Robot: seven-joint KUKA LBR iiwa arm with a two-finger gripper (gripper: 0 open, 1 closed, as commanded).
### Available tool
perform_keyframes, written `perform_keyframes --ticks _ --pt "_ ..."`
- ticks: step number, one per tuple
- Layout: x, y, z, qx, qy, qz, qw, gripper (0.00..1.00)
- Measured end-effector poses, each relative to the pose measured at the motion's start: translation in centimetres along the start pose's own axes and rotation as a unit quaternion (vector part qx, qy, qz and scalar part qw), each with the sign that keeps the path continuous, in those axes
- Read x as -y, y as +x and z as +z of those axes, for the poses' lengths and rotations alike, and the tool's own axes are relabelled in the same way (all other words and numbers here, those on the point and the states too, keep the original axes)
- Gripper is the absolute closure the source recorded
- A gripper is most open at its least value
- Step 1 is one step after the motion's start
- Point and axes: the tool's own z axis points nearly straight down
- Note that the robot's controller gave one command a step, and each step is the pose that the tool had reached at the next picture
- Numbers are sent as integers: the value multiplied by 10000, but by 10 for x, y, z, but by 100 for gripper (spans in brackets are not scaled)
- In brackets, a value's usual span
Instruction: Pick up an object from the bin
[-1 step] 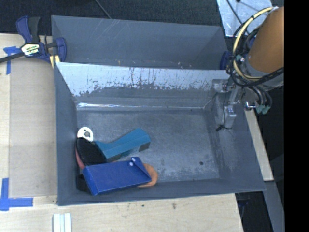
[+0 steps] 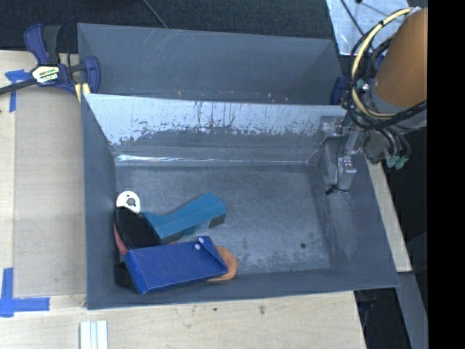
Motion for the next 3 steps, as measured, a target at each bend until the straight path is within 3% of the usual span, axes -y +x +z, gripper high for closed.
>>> perform_keyframes --ticks 1,2,3 --pt "-43 -25 10 10 -2 159 9999 0" --pt "-69 -6 34 0 -3 5 10000 0" --pt "-117 -4 54 -8 2 303 9995 0"
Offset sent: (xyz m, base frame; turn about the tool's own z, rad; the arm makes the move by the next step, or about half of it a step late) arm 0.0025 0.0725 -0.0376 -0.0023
